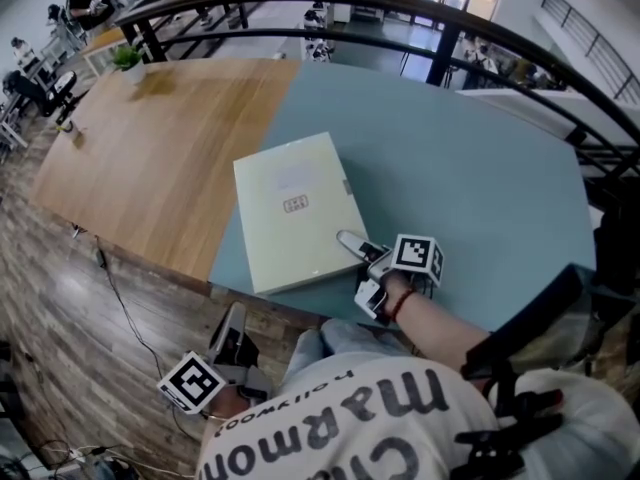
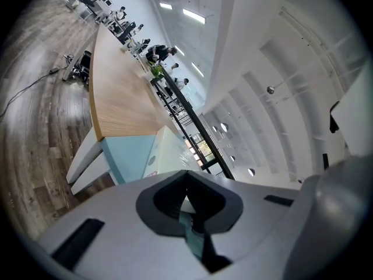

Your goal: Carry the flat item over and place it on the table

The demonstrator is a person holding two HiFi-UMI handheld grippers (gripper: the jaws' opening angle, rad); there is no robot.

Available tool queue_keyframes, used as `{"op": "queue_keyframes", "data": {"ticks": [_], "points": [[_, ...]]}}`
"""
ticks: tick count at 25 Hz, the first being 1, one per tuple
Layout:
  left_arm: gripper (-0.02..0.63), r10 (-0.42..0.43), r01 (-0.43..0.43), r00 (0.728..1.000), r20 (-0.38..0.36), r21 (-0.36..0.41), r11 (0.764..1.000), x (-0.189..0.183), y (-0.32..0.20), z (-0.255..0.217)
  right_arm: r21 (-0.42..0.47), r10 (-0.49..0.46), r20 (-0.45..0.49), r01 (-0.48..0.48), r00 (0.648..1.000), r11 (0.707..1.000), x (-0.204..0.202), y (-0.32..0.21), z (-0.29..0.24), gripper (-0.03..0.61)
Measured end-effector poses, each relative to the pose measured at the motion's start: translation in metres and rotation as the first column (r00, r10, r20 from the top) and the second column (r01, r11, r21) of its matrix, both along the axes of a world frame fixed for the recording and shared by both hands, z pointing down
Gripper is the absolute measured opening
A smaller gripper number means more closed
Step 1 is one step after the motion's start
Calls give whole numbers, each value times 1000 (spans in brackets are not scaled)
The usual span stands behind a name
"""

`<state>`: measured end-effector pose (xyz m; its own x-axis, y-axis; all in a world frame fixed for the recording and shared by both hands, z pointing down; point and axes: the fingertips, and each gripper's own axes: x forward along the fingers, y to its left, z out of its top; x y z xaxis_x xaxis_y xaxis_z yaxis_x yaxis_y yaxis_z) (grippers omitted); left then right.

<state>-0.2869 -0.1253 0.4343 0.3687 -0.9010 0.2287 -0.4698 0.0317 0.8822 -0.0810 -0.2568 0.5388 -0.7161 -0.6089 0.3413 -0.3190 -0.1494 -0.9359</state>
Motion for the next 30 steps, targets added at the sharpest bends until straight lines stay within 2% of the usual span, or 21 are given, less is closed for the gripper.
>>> {"op": "queue_keyframes", "data": {"ticks": [12, 17, 21, 24, 27, 30], "points": [[3, 2, -3, 1000, -14, -7, 1000, 2, -6, 3, 14, -20, -51, 21, 998, 1000, 1, -2, 1, 359], [3, 11, -10, 999, 34, -45, 999, 1, -8, 11, 12, -22, -64, 22, 998, 1000, 1, -3, 1, 362], [3, 26, -26, 1000, 0, -15, 1000, 10, -12, 7, 13, -21, -73, 22, 997, 1000, 4, -2, 2, 364], [3, 28, -27, 999, 31, -34, 999, 8, -9, 12, 16, -19, -84, 21, 996, 1000, 5, 0, 2, 365], [3, 34, -34, 999, -12, -6, 999, 13, -12, 8, 18, -19, -95, 21, 995, 1000, 6, 1, 3, 367], [3, 33, -33, 999, 4, -14, 999, 10, -12, 10, 28, -14, -112, 17, 994, 999, 8, 0, 3, 368]]}}
